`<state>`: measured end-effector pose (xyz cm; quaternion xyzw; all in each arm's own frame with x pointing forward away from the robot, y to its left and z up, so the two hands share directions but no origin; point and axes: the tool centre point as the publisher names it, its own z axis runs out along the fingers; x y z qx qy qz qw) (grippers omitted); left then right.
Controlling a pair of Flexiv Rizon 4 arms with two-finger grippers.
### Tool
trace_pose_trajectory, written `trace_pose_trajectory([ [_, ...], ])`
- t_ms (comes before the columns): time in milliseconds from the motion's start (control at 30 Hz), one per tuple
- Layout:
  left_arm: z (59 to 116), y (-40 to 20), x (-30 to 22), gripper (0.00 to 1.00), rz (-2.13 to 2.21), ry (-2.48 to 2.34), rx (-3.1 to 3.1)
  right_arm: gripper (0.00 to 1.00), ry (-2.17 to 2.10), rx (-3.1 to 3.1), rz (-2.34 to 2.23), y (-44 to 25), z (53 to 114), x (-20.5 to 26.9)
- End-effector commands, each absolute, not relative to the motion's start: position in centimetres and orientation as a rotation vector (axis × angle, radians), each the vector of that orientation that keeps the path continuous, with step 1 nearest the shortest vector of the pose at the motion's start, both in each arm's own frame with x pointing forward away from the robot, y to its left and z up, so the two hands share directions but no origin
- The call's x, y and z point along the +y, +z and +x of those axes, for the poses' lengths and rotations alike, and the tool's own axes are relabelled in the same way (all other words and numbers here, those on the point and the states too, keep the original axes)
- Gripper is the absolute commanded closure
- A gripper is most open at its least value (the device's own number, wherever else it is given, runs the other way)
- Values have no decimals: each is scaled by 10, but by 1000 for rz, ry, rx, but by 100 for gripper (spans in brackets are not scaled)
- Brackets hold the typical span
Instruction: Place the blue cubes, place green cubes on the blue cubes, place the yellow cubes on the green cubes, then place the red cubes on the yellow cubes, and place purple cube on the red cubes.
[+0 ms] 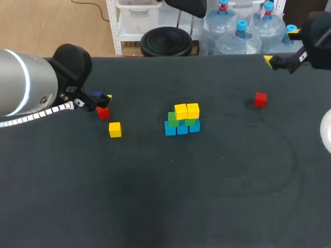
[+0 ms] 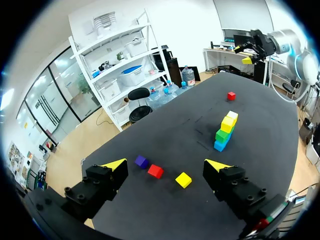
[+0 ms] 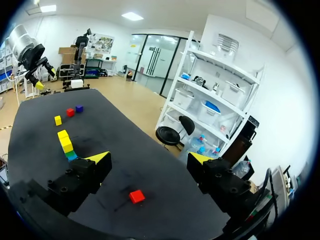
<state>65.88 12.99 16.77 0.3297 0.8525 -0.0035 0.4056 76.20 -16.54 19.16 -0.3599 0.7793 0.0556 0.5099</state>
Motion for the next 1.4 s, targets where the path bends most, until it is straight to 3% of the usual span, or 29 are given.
trace_pose_trajectory([
  [33,659,167,129,0,828,-7,2148,0,-35,1863,-747,192,760,-162],
  [433,654,160,136,0,861,-1,2215,0,-35,1863,-747,192,760,-162],
  [1033,644,106,122,0,1828,15,2165,0,-35,1863,-747,192,760,-162],
  [1400,646,80,127,0,1982,49,2097,0,-35,1863,-747,192,760,-162],
])
